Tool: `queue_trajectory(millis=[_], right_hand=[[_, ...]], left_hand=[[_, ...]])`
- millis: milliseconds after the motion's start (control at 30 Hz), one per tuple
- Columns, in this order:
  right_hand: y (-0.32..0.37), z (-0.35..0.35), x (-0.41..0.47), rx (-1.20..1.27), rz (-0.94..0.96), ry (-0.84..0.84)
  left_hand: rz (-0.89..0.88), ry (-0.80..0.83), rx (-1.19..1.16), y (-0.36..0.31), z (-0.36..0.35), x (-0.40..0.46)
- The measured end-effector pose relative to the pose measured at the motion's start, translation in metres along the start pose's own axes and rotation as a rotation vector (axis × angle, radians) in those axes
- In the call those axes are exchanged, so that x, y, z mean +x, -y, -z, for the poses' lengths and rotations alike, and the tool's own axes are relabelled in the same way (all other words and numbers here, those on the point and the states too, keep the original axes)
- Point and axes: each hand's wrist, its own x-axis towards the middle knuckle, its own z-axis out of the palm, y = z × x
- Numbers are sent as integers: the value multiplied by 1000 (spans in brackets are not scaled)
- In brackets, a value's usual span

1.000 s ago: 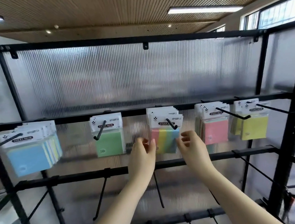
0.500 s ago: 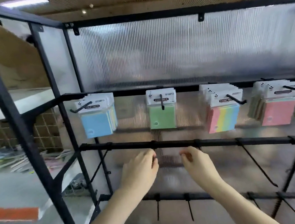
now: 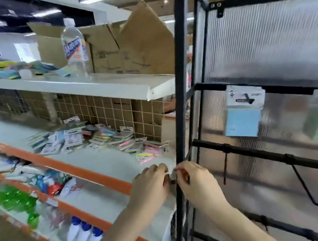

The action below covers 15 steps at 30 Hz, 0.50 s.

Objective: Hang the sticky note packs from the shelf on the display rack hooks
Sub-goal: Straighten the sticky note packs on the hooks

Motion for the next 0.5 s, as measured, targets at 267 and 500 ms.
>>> queue_trajectory(millis=[267, 500], right_hand=[[76, -127, 49, 6, 98, 159], [116, -219, 92, -134, 149, 356]], left_hand=[[260, 32, 69, 143, 34, -31], [398, 28, 87, 232, 39, -31]])
